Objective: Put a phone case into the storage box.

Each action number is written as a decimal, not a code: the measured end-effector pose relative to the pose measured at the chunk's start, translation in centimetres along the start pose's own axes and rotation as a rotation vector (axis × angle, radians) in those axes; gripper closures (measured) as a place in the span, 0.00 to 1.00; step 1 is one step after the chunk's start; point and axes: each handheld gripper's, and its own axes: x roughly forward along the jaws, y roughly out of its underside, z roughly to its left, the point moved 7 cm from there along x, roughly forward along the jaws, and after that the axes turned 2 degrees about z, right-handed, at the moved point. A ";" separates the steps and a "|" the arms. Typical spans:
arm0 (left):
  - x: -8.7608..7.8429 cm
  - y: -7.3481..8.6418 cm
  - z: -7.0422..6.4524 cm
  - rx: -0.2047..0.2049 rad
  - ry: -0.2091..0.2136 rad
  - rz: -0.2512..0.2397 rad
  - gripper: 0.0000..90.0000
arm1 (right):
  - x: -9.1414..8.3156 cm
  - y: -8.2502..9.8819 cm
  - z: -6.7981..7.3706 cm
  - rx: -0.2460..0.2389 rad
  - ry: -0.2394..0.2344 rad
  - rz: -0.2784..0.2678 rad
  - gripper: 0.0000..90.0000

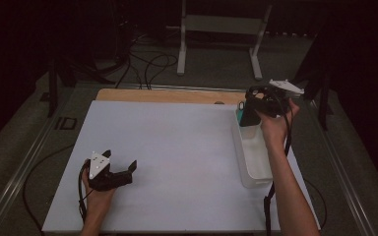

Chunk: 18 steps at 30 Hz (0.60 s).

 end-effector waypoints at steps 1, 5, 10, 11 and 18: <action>0.0 0.0 0.0 0.001 0.000 -0.001 0.01 | 0.3 0.4 -0.1 0.005 0.002 0.011 0.14; 0.0 0.0 0.0 0.001 0.001 -0.002 0.01 | 1.5 1.8 -0.5 0.034 0.008 0.064 0.14; 0.0 0.0 -0.1 0.005 0.001 0.000 0.01 | 2.4 3.1 -0.5 0.021 0.024 0.099 0.14; 0.0 0.0 -0.1 0.005 0.002 0.000 0.01 | 2.6 3.4 -0.5 0.030 0.027 0.108 0.14; 0.0 0.0 -0.1 0.005 0.004 0.002 0.02 | 3.8 4.5 -0.8 0.068 0.031 0.150 0.14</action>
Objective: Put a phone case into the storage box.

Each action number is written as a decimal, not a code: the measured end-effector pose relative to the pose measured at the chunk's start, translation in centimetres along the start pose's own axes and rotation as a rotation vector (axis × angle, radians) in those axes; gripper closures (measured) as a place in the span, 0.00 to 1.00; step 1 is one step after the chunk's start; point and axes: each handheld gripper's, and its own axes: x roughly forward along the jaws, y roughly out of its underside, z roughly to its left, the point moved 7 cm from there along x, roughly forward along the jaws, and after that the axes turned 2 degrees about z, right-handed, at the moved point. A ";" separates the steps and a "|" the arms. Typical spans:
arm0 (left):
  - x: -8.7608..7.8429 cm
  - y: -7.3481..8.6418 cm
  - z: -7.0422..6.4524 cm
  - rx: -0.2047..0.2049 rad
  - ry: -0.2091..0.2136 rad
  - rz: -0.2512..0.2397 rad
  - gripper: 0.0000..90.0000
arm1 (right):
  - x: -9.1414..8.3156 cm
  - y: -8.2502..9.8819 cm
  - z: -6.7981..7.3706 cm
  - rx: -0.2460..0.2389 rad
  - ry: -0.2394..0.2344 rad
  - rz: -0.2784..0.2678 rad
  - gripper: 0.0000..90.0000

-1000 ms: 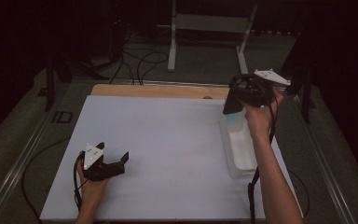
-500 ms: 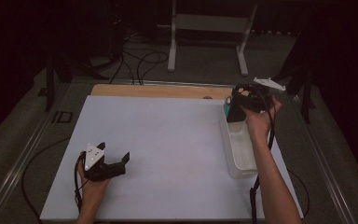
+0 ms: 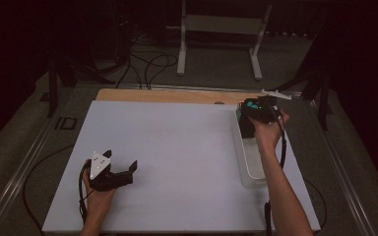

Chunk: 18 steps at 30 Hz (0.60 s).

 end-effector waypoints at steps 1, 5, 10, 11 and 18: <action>0.0 0.0 0.0 0.000 0.001 -0.001 0.02 | 0.1 0.1 0.0 0.003 0.001 0.003 0.14; 0.0 0.0 -0.1 0.001 0.002 0.000 0.02 | 0.6 0.4 0.3 -0.010 0.010 0.016 0.13; 0.0 0.0 -0.1 0.001 0.004 0.000 0.02 | 1.4 0.8 0.4 -0.031 0.014 0.036 0.13; 0.0 0.0 -0.1 0.001 0.005 0.000 0.02 | 1.5 0.8 0.5 -0.030 0.016 0.037 0.13; 0.0 0.0 -0.1 0.001 0.007 0.001 0.02 | 1.6 0.9 0.5 -0.040 -0.008 0.050 0.09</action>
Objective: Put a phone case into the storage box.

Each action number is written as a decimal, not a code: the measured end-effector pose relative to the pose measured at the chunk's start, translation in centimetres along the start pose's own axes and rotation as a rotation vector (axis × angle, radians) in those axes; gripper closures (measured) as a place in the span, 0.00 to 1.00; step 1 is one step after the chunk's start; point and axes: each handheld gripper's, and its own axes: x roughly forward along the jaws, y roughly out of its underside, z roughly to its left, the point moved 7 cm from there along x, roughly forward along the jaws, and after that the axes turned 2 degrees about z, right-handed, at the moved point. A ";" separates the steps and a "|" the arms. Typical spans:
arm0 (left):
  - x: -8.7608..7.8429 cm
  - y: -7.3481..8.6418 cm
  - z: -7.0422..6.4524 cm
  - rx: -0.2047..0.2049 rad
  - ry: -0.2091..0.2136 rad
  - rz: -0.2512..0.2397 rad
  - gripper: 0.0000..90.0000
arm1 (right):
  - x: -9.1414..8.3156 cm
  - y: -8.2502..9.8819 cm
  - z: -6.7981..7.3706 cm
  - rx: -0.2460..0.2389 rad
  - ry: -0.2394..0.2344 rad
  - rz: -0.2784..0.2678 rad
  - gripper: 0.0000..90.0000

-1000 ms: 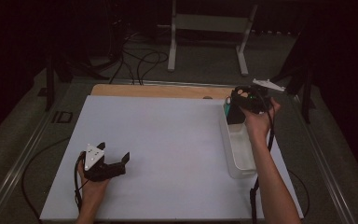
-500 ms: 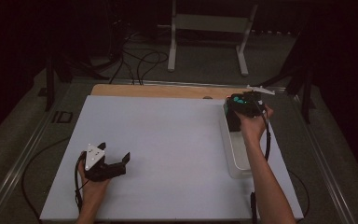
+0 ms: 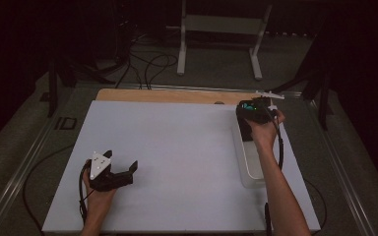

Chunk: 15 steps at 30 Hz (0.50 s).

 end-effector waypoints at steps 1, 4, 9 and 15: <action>0.0 0.0 -0.1 -0.001 0.002 -0.001 0.02 | -0.1 -0.1 0.0 0.005 -0.007 -0.008 0.08; 0.0 0.0 -0.1 0.000 0.004 0.001 0.02 | -0.6 -0.5 0.1 0.017 -0.027 -0.035 0.08; -0.1 0.0 0.0 -0.001 0.001 -0.002 0.02 | -1.5 -0.7 0.3 -0.001 -0.040 -0.064 0.08; -0.3 -0.2 0.2 -0.010 0.007 -0.002 0.02 | -3.6 0.6 1.4 -0.044 -0.127 -0.076 0.09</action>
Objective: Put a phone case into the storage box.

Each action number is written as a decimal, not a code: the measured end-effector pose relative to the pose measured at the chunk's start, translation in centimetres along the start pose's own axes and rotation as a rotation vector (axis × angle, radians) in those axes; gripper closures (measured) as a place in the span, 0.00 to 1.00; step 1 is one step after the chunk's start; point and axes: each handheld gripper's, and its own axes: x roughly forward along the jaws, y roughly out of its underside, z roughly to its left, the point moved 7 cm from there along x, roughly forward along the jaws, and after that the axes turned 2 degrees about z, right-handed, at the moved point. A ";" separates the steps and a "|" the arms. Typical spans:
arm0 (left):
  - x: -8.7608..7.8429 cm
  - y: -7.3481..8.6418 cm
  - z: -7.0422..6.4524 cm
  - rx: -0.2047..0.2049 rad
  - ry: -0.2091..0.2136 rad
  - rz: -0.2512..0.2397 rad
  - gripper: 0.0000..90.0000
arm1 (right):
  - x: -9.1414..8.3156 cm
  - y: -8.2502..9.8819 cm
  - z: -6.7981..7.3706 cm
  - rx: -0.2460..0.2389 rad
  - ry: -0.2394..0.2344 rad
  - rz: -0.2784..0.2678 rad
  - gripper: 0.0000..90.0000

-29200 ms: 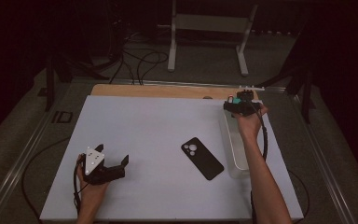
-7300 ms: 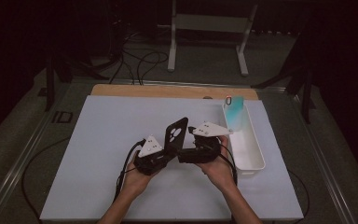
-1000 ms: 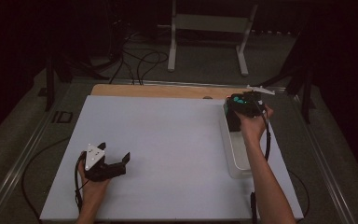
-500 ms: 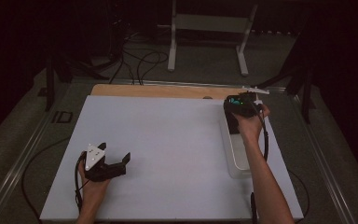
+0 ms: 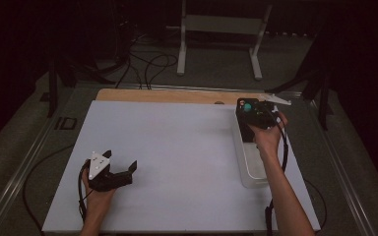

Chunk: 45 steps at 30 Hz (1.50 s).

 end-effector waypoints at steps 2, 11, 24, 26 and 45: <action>0.0 -0.1 0.1 0.000 0.002 0.000 0.02 | -1.0 0.7 0.6 -0.024 -0.024 -0.015 0.09; -0.4 -0.4 -0.3 0.023 0.014 0.010 0.02 | -5.7 3.9 3.1 -0.089 -0.127 -0.060 0.10; -1.8 -1.1 -0.4 0.062 0.060 0.004 0.01 | -10.1 9.4 5.7 -0.190 -0.243 -0.113 0.11; -1.9 -1.1 -0.4 0.060 0.060 0.002 0.01 | -10.2 9.9 5.8 -0.198 -0.254 -0.117 0.11; -2.4 -1.0 0.0 0.085 0.082 -0.002 0.01 | -11.8 13.1 6.7 -0.317 -0.413 -0.250 0.13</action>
